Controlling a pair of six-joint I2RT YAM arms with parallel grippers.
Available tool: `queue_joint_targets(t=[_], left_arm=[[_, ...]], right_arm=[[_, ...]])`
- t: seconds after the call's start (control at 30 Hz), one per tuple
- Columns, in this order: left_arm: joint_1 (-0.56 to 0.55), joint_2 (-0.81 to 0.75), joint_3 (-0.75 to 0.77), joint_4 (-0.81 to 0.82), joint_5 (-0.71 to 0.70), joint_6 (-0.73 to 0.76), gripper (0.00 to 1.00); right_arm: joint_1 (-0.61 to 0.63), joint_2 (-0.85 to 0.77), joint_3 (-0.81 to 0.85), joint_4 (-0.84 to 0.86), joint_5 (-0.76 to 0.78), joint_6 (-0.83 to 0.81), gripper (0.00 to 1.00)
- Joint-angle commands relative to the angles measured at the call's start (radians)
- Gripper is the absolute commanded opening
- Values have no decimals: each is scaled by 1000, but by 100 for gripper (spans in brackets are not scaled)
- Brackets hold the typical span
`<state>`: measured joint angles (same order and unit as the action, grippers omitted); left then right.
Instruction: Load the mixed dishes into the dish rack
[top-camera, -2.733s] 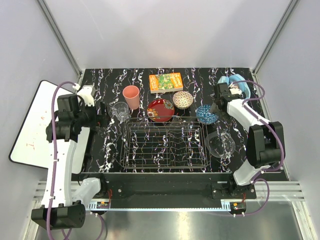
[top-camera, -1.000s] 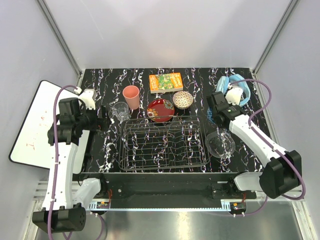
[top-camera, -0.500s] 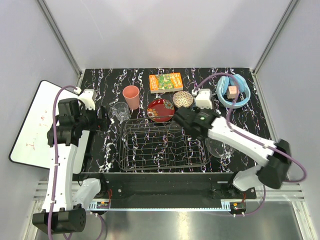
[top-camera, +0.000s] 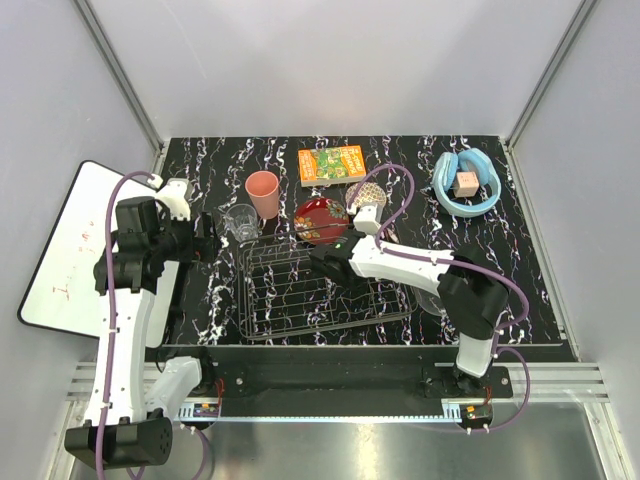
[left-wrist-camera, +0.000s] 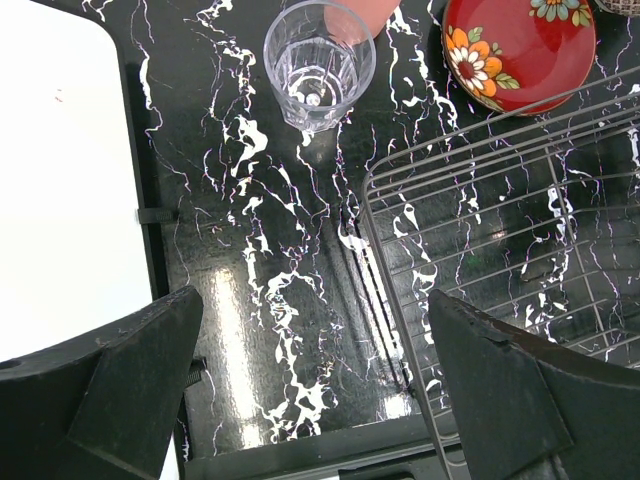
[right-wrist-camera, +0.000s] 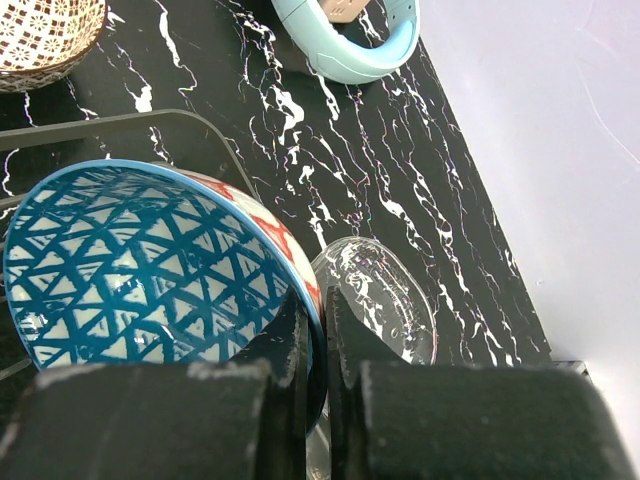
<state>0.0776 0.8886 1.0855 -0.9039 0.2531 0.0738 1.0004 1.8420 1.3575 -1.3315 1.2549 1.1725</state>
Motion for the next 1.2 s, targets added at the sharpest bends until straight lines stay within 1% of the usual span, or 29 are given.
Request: queue_joint_targets(t=[0.0, 0.17, 0.3, 0.33, 0.4, 0.43, 0.57, 0.67, 0.73, 0.83, 0.9, 1.0, 1.07, 1.1, 1.13, 1.17], left_arm=[[4, -14, -12, 34, 0, 15, 99], [4, -11, -16, 37, 8, 12, 99], [4, -14, -15, 39, 6, 15, 99], [4, -16, -16, 37, 6, 15, 99], [4, -19, -18, 37, 6, 17, 99], [2, -22, -18, 37, 6, 17, 99], [4, -27, -21, 36, 0, 24, 99], [4, -27, -21, 37, 5, 23, 99], [4, -24, -21, 36, 14, 21, 99], [4, -10, -16, 37, 49, 12, 99], [4, 13, -4, 37, 98, 3, 99], [-8, 61, 34, 49, 162, -25, 99], [-44, 94, 100, 62, 161, -46, 99], [-117, 139, 129, 66, 120, -57, 99], [-165, 165, 161, 71, 88, -69, 99], [-217, 191, 230, 77, 46, -71, 99]], right_arm=[[20, -17, 28, -293, 64, 87, 0], [27, -36, 9, -290, 67, 73, 0], [33, -17, 6, -291, 52, 65, 1], [35, -10, 9, -291, 44, 67, 10], [43, 12, 17, -290, 31, 67, 24], [47, 17, 20, -290, 28, 67, 35], [73, 40, 49, -291, 17, 76, 54], [87, 46, 74, -293, 15, 75, 60], [95, 43, 90, -294, 17, 75, 61], [103, 26, 109, -294, 17, 73, 74], [104, 13, 115, -294, 15, 72, 78], [104, -23, 129, -296, 11, 70, 79], [104, -74, 153, -298, 5, 69, 79], [104, -99, 166, -296, 3, 69, 80], [104, -124, 196, -298, 3, 67, 80], [103, -180, 215, -298, 5, 67, 81]])
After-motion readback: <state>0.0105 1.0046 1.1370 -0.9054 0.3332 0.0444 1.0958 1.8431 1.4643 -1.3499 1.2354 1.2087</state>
